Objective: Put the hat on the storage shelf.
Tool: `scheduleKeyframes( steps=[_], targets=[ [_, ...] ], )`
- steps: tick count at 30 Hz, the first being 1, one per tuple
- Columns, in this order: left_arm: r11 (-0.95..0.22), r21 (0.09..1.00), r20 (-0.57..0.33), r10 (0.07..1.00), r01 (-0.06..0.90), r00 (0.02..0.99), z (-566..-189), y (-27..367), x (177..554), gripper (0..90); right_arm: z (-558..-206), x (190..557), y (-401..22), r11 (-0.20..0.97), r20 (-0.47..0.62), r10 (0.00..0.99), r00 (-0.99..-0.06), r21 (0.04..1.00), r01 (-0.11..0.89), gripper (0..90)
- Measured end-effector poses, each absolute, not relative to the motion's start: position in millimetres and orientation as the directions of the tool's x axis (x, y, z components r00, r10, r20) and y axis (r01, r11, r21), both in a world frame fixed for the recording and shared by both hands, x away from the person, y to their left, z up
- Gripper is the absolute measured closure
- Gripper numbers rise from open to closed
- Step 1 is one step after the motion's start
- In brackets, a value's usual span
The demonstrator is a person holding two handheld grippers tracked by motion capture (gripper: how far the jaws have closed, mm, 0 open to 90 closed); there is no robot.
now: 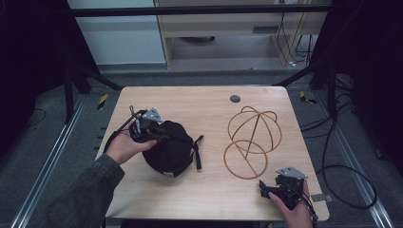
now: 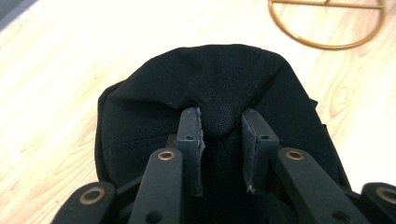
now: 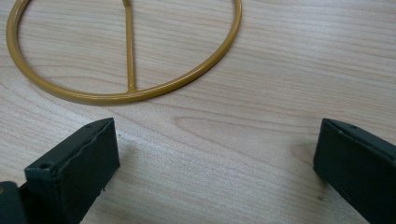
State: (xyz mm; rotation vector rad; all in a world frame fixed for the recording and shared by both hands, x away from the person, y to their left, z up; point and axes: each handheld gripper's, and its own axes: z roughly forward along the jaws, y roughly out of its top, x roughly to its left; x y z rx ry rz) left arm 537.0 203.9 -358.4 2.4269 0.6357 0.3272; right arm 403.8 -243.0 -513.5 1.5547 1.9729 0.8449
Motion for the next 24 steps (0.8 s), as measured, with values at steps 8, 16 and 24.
scheduleKeyframes(
  steps=[8,16,24],
  targets=[
    [-0.677,0.672,0.109,0.491,0.3,0.864,-316.9,213.5,517.4,71.8,-513.5,403.8,-243.0,0.161,0.001,0.972,-0.234,0.723,0.672,0.4],
    [-0.657,0.72,0.165,0.474,0.223,0.865,-271.6,213.2,499.5,72.0,-513.5,403.8,-242.8,0.159,0.002,0.973,-0.233,0.723,0.672,0.3],
    [-0.65,0.738,0.192,0.457,0.179,0.868,-252.3,209.5,489.3,72.2,-513.5,403.8,-243.0,0.161,0.001,0.972,-0.234,0.723,0.671,0.3]
  ],
)
